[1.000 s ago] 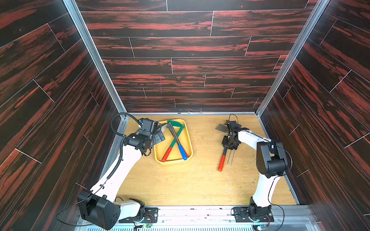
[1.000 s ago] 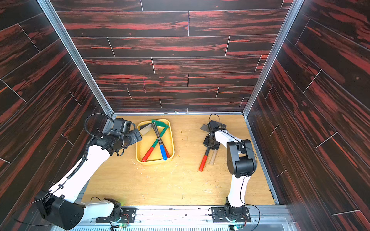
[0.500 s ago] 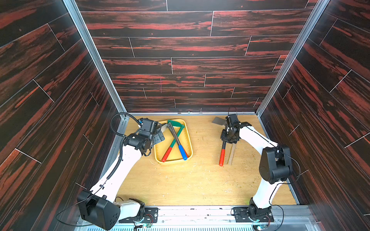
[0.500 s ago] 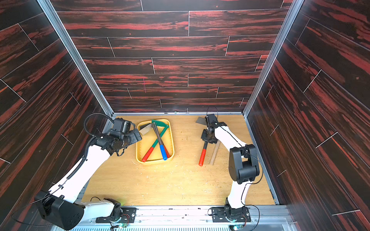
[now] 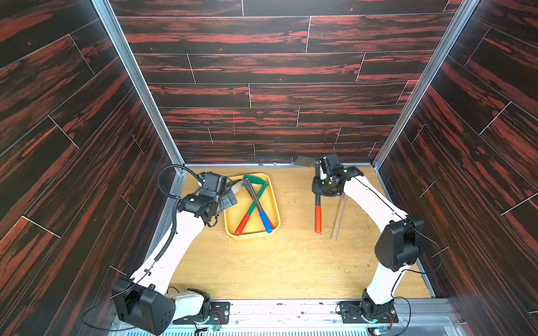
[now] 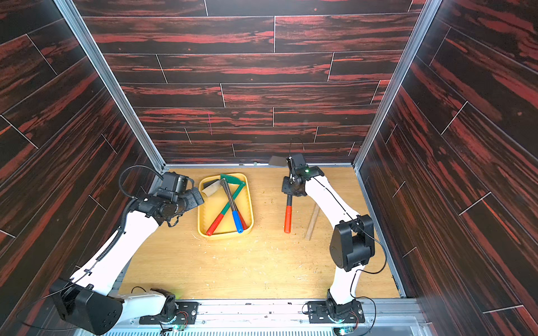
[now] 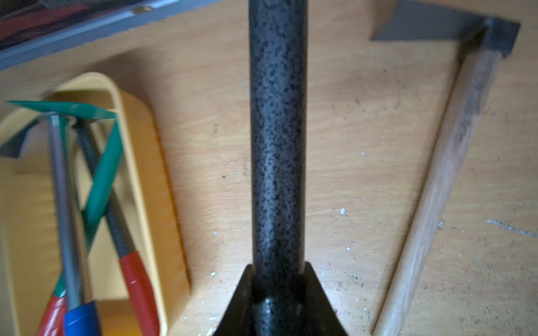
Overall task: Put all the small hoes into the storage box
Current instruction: Pick up the hoe from the center of the board.
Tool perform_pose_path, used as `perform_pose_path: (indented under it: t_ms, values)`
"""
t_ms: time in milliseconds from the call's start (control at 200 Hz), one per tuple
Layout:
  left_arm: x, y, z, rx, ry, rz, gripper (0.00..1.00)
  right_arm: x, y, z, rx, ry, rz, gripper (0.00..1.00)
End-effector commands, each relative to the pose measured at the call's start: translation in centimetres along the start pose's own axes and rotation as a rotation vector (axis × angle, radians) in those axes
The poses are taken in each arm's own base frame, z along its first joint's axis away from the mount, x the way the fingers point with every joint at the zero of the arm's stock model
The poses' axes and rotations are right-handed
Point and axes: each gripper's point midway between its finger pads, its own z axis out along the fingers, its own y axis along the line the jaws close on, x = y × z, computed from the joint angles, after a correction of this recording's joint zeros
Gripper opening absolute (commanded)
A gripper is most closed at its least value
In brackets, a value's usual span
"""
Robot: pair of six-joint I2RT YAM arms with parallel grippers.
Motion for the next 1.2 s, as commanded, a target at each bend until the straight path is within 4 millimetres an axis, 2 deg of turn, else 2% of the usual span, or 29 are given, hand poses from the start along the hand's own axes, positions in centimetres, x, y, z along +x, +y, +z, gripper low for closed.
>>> perform_pose_path:
  t_ms: [0,391,636,907,1192]
  values:
    - [-0.4,1.0,-1.1,0.004,-0.010,-0.025,0.99,-2.2,2.5,-2.3,-0.047,-0.086,-0.068,0.06]
    - [-1.2,3.4,-2.5,-0.026,-0.051,-0.066,0.99,-3.5,9.9,-2.6,-0.124,-0.134,-0.262,0.05]
    - [-2.1,4.5,-3.6,-0.050,-0.083,-0.090,0.99,-3.2,14.4,-2.4,-0.173,-0.165,-0.388,0.05]
    - [-3.0,5.4,-4.6,-0.056,-0.100,-0.132,0.99,-2.5,17.1,-1.5,-0.208,-0.171,-0.470,0.03]
    - [-3.6,7.2,-5.7,-0.082,-0.124,-0.176,0.99,-1.5,19.1,-0.9,-0.231,-0.142,-0.542,0.04]
